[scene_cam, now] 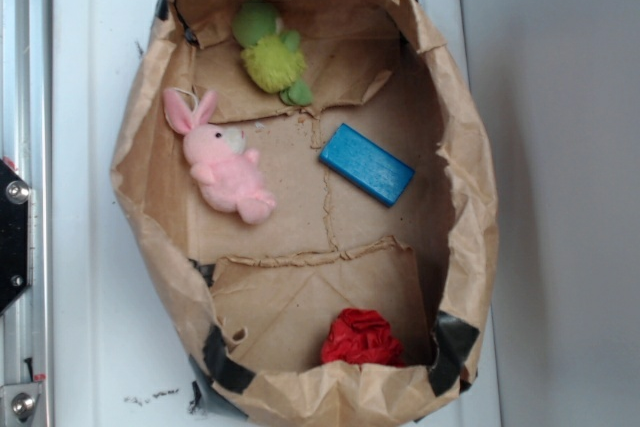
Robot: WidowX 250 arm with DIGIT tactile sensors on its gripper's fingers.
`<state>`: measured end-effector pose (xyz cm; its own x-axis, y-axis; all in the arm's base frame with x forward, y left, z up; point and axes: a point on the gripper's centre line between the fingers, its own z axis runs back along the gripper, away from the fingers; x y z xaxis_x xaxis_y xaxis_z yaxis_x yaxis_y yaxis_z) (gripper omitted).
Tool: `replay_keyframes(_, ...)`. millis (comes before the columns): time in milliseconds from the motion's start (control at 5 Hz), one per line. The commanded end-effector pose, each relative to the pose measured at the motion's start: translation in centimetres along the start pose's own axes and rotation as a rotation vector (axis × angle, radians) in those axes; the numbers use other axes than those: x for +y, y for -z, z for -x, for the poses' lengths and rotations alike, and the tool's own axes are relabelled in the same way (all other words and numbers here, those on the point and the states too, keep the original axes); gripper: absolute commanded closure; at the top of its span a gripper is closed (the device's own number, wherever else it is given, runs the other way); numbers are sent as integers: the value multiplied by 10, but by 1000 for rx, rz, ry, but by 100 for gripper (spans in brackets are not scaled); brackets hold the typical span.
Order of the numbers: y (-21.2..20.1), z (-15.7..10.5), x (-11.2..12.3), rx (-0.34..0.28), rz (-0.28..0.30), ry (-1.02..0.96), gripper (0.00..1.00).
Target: Grab the pink bunny.
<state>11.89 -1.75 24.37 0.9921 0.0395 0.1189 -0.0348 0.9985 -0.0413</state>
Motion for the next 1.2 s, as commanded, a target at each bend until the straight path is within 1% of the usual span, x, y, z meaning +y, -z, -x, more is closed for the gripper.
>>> replay_keyframes(0, 0, 0, 0, 0, 0, 0, 0)
replay_keyframes(200, 8, -50, 24, 14, 16, -96, 0)
replay_keyframes(400, 17, -99, 45, 16, 34, -133, 0)
replay_keyframes(600, 33, -147, 64, 18, 27, -198, 0)
replay_keyframes(800, 61, -176, 87, -13, 100, -454, 0)
replay_keyframes(1000, 87, -179, 95, -54, 193, -711, 0)
